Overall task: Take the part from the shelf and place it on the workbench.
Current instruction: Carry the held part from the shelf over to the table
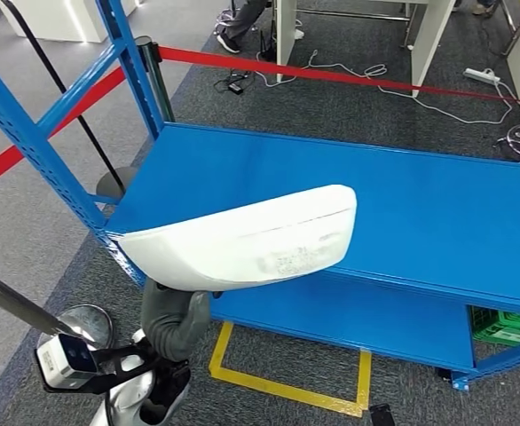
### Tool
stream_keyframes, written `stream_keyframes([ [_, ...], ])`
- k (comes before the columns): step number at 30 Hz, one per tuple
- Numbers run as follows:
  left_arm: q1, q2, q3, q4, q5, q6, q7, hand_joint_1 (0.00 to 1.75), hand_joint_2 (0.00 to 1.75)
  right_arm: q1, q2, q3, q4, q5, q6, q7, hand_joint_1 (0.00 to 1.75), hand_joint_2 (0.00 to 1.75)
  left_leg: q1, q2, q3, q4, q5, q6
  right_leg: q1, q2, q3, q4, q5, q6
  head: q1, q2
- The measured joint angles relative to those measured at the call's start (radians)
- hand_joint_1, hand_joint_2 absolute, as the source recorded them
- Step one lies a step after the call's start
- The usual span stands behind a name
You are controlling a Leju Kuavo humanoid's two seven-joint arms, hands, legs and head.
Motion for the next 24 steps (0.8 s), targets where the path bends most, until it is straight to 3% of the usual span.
stream_keyframes([
  [2, -0.001, 0.0, 0.0, 0.015, 0.006, 0.0, 0.0, 1.75, 1.75, 0.001, 0.0, 0.0, 0.0, 0.0, 0.0, 0.004, 0.0, 1.75, 0.0, 0.0, -0.065, 0.134, -0.06, -0.001, 0.002, -0.001, -0.001, 0.0, -0.001, -0.004, -0.001, 0.0],
  [3, -0.002, 0.0, 0.0, 0.022, 0.007, 0.0, 0.0, 1.75, 1.75, 0.002, 0.0, 0.0, 0.0, 0.0, 0.0, 0.006, 0.0, 1.75, 0.0, 0.0, -0.087, 0.177, -0.07, 0.001, 0.004, -0.002, -0.001, 0.0, -0.001, -0.005, -0.001, 0.0],
  [4, -0.002, 0.001, 0.0, 0.028, 0.009, 0.001, 0.0, 1.75, 1.75, 0.002, 0.0, 0.0, 0.0, 0.0, 0.0, 0.011, 0.0, 1.75, 0.0, 0.0, -0.093, 0.187, -0.062, 0.003, 0.005, -0.002, -0.001, 0.0, -0.002, -0.005, -0.001, 0.0],
  [5, -0.003, 0.001, 0.0, 0.034, 0.012, 0.003, 0.0, 1.75, 1.75, 0.002, 0.0, 0.0, 0.0, 0.001, 0.0, 0.02, 0.0, 1.75, -0.001, 0.0, -0.08, 0.158, -0.037, 0.007, 0.005, -0.001, 0.0, 0.0, -0.002, -0.005, -0.001, 0.0],
  [8, -0.01, 0.001, -0.005, 0.048, 0.018, 0.011, 0.0, 1.75, 1.75, 0.001, 0.0, 0.0, 0.0, 0.009, 0.005, 0.069, 0.0, 1.75, -0.004, 0.0, 0.014, -0.027, 0.046, 0.02, 0.008, 0.004, 0.0, 0.001, -0.004, 0.0, -0.001, 0.0],
  [10, -0.018, 0.001, -0.014, 0.06, 0.019, 0.018, 0.0, 1.75, 1.75, 0.002, 0.0, 0.0, 0.0, 0.011, 0.007, 0.1, 0.0, 1.75, -0.007, -0.001, 0.04, -0.082, 0.052, 0.023, 0.009, 0.004, -0.002, -0.001, -0.004, 0.012, 0.0, 0.0],
  [13, -0.027, 0.002, -0.027, 0.076, 0.019, 0.024, 0.0, 1.75, 1.75, 0.002, 0.0, 0.0, 0.0, 0.01, 0.002, 0.128, 0.0, 1.75, -0.008, -0.002, 0.043, -0.094, 0.055, 0.035, 0.005, 0.002, -0.005, 0.0, -0.009, 0.03, 0.001, 0.0],
  [15, -0.033, 0.002, -0.036, 0.085, 0.02, 0.025, 0.0, 1.75, 1.75, 0.001, 0.0, 0.0, 0.0, 0.009, -0.003, 0.139, 0.0, 1.75, -0.006, 0.0, 0.047, -0.1, 0.058, 0.045, 0.005, -0.004, -0.037, 0.069, -0.052, 0.035, 0.004, 0.0],
  [17, -0.039, 0.004, -0.045, 0.096, 0.023, 0.031, 0.001, 1.75, 1.75, 0.001, 0.0, 0.0, 0.0, 0.005, -0.007, 0.144, 0.0, 1.75, -0.008, 0.002, 0.047, -0.1, 0.057, 0.05, 0.007, -0.007, -0.098, 0.199, -0.111, 0.038, 0.007, 0.0],
  [18, -0.041, 0.005, -0.049, 0.102, 0.026, 0.035, 0.002, 1.75, 1.75, 0.002, 0.0, -0.001, 0.0, 0.002, -0.009, 0.146, 0.0, 1.75, -0.009, 0.002, 0.047, -0.1, 0.056, 0.051, 0.007, -0.007, -0.122, 0.247, -0.124, 0.04, 0.007, 0.0],
  [19, -0.042, 0.005, -0.052, 0.108, 0.028, 0.038, 0.002, 1.75, 1.75, 0.003, 0.0, -0.002, 0.0, 0.0, -0.011, 0.147, 0.0, 1.75, -0.009, 0.002, 0.048, -0.1, 0.056, 0.052, 0.007, -0.008, -0.131, 0.263, -0.12, 0.04, 0.007, 0.0],
  [20, -0.044, 0.006, -0.054, 0.112, 0.031, 0.039, 0.003, 1.75, 1.75, 0.003, 0.0, -0.003, 0.0, -0.002, -0.013, 0.147, 0.0, 1.75, -0.01, 0.002, 0.05, -0.099, 0.055, 0.052, 0.007, -0.008, -0.121, 0.238, -0.096, 0.041, 0.007, 0.0],
  [22, -0.047, 0.006, -0.058, 0.119, 0.034, 0.04, 0.003, 1.75, 1.75, 0.002, 0.0, -0.007, 0.0, -0.004, -0.015, 0.147, 0.0, 1.75, -0.009, 0.001, 0.054, -0.098, 0.052, 0.047, 0.005, -0.011, -0.059, 0.11, -0.031, 0.042, 0.008, 0.0],
  [24, -0.05, 0.006, -0.059, 0.124, 0.035, 0.041, 0.003, 1.75, 1.75, -0.001, 0.0, -0.01, 0.0, -0.005, -0.017, 0.147, 0.0, 1.75, -0.013, 0.0, 0.054, -0.092, 0.048, 0.037, 0.005, -0.01, -0.01, 0.013, 0.001, 0.035, 0.006, 0.0],
])
